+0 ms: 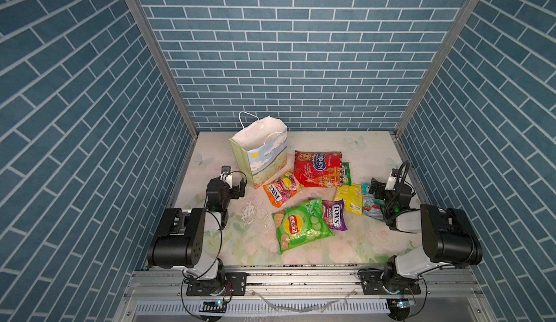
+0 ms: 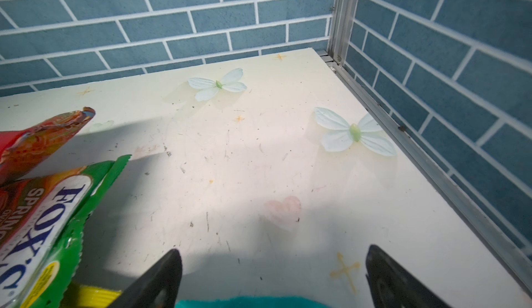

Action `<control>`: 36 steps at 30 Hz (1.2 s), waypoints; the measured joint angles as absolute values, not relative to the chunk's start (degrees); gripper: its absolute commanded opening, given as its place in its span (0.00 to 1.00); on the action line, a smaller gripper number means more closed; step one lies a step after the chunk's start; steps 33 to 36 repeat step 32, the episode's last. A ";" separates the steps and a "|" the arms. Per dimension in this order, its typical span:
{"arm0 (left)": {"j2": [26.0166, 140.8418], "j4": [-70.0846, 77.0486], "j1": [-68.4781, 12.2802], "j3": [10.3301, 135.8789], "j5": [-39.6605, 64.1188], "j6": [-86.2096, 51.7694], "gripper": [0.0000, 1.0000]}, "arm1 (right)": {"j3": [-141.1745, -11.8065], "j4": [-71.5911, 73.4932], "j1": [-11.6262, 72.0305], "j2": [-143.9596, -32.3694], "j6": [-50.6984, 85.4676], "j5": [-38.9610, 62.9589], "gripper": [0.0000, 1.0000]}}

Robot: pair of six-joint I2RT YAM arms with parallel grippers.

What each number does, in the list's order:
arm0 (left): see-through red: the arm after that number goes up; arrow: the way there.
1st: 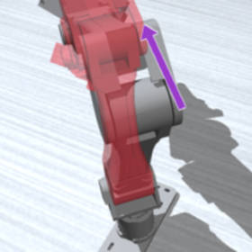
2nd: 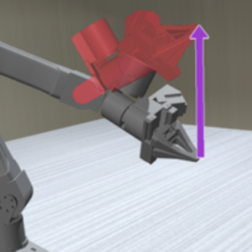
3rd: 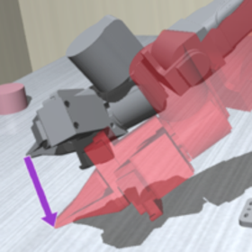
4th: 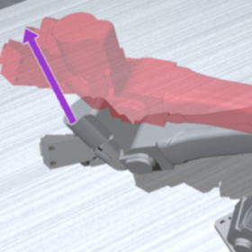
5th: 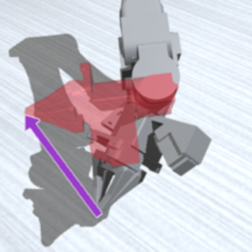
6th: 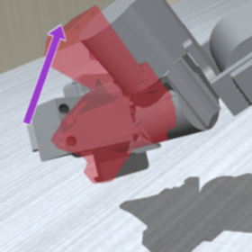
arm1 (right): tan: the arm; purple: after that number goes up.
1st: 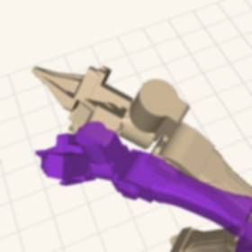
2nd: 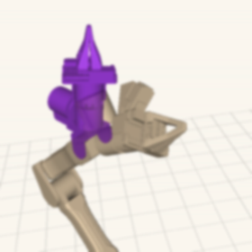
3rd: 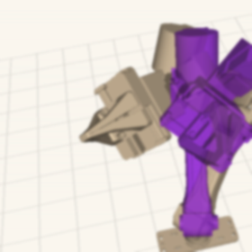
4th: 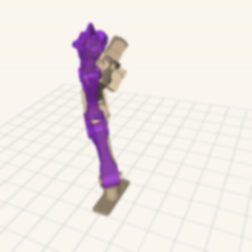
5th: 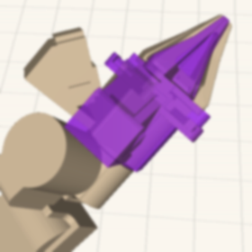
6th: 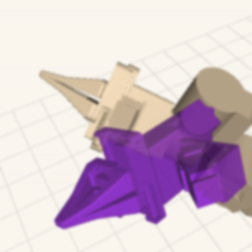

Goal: Take the snacks out of the paper bag
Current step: Reset both arms

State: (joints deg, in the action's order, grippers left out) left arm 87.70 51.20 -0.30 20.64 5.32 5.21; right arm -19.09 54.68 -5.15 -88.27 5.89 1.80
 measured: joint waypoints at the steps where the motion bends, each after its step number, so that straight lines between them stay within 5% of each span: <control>1: 87.70 51.22 -0.30 20.64 5.32 5.21 0.99 | -19.09 54.74 -5.15 -88.27 5.61 2.76 0.99; 10: 87.70 51.22 -0.30 20.67 5.30 5.21 1.00 | -20.84 51.96 -5.15 -88.27 3.95 10.37 0.99; 36: 87.70 51.22 -0.30 20.64 5.17 5.21 1.00 | -20.84 50.96 -5.15 -88.27 3.09 11.64 0.99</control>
